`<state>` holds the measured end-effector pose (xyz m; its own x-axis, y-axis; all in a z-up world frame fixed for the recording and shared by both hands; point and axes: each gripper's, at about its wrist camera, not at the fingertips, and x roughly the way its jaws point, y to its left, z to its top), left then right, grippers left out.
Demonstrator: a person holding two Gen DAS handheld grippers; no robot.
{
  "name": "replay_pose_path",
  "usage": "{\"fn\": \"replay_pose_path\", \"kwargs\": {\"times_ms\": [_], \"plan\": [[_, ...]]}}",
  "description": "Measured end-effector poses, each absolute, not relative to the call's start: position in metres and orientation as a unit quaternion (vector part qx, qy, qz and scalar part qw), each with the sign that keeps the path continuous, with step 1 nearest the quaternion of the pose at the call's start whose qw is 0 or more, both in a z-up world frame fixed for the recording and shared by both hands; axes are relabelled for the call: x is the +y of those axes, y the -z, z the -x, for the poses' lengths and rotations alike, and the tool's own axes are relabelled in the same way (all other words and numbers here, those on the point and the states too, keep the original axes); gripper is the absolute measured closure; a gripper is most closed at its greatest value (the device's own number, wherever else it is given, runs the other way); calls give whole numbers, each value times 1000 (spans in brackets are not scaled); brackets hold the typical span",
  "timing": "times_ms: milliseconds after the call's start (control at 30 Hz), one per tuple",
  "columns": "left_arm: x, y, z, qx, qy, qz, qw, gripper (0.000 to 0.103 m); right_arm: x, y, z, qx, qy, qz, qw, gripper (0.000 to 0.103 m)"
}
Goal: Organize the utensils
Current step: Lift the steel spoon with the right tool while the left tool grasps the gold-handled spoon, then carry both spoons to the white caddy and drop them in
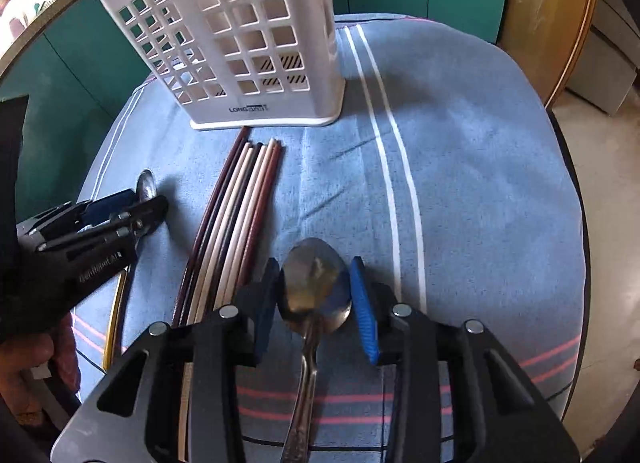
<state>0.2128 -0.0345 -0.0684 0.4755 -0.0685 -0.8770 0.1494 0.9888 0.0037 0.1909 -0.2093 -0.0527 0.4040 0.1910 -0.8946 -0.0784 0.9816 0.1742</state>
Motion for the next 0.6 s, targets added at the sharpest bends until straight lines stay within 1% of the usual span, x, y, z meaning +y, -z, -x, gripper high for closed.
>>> {"fn": "replay_pose_path", "kwargs": {"times_ms": [133,200,333,467,600], "plan": [[-26,66,-211,496,74,-20,865,68,-211,37,-177,518,-97,-65,847,67],[-24,56,-205,482,79,-10,872,68,-214,25,-169,500,-107,-74,856,67],[-21,23,-186,445,98,4,890,68,-219,-3,-151,448,-125,-83,881,67],[-19,-16,-161,386,122,21,914,68,-218,-29,-131,394,-120,-54,910,67],[-25,-40,-140,349,144,21,926,68,-220,-42,-120,367,-112,-49,922,67]]}}
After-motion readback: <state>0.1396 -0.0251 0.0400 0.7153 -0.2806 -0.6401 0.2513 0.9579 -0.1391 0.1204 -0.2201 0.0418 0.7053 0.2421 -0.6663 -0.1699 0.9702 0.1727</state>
